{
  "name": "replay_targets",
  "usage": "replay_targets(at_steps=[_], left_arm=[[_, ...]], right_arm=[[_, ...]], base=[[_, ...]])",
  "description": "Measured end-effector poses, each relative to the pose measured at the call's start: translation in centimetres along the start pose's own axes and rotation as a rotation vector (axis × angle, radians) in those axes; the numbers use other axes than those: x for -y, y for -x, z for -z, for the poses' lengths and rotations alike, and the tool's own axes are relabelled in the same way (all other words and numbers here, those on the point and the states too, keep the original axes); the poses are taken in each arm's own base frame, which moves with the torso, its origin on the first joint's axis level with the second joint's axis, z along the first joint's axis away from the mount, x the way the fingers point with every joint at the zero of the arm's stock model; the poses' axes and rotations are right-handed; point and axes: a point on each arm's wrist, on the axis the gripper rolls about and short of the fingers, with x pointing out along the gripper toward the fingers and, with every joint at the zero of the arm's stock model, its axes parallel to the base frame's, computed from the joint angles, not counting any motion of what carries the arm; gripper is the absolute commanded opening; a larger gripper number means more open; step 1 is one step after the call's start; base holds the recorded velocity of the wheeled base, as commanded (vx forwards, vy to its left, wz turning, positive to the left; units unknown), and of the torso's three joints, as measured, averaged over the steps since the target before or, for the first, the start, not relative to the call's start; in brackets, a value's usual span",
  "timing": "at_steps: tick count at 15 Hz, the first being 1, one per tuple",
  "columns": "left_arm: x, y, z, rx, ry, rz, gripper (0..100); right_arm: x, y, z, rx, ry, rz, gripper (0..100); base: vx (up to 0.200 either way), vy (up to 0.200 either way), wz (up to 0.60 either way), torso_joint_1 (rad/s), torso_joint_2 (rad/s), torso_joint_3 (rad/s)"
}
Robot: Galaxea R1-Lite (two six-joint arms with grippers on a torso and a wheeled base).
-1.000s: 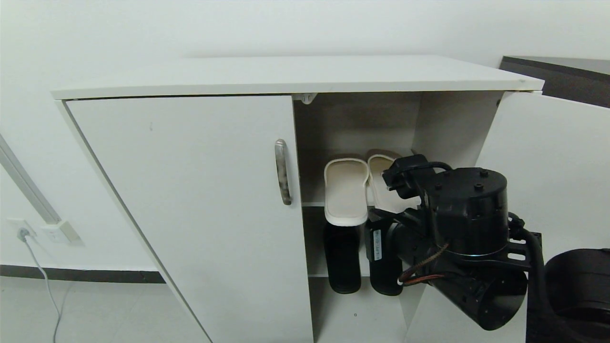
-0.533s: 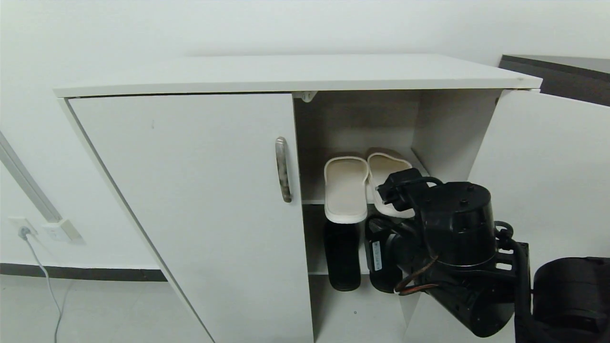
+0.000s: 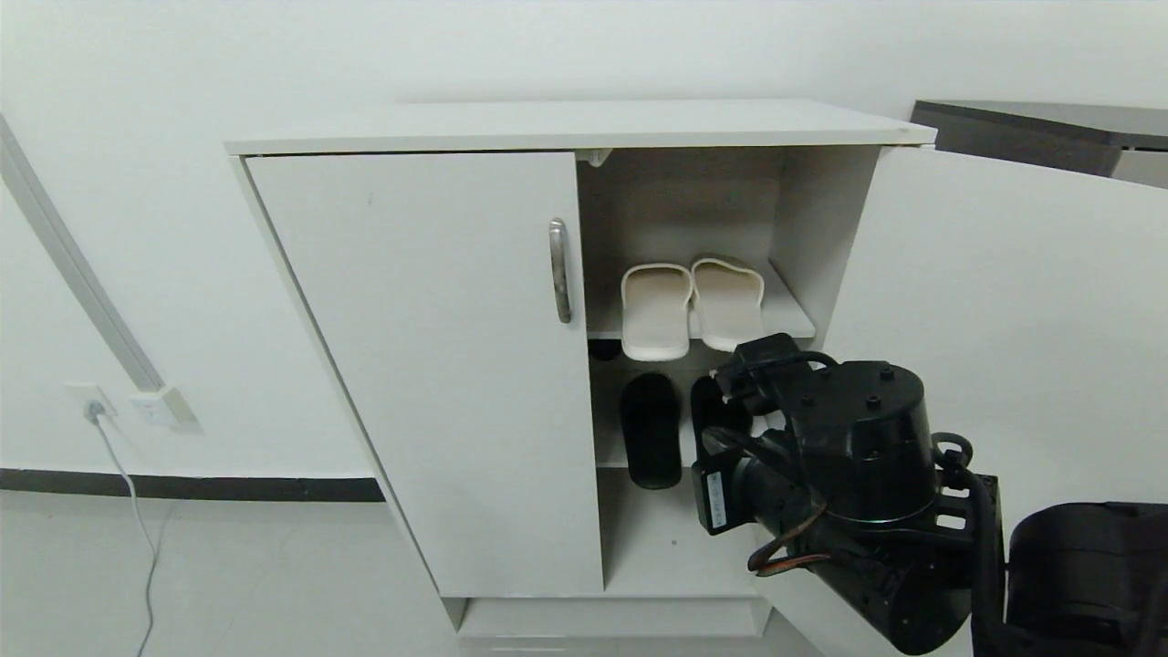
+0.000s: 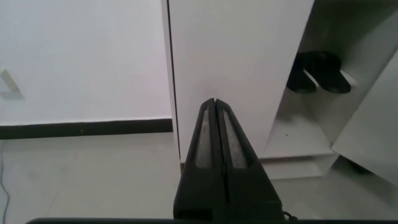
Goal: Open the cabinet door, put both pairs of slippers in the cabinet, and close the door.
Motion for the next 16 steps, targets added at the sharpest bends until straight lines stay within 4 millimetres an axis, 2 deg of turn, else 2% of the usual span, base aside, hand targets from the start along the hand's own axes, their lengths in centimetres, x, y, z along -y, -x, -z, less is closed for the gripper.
replay_targets(at_steps=[3, 16], left_arm=[[0.00, 0.00, 0.00, 0.000, 0.000, -0.001, 0], [0.00, 0.00, 0.00, 0.000, 0.000, -0.001, 0]], right_arm=[[-0.03, -0.02, 0.18, -0.005, 0.004, 0.000, 0], [-0.06, -0.26, 0.67, -0.013, 0.022, 0.003, 0]], base=[[-0.200, 0.000, 0.00, 0.002, 0.00, 0.001], [0.000, 0.000, 0.00, 0.000, 0.00, 0.000]])
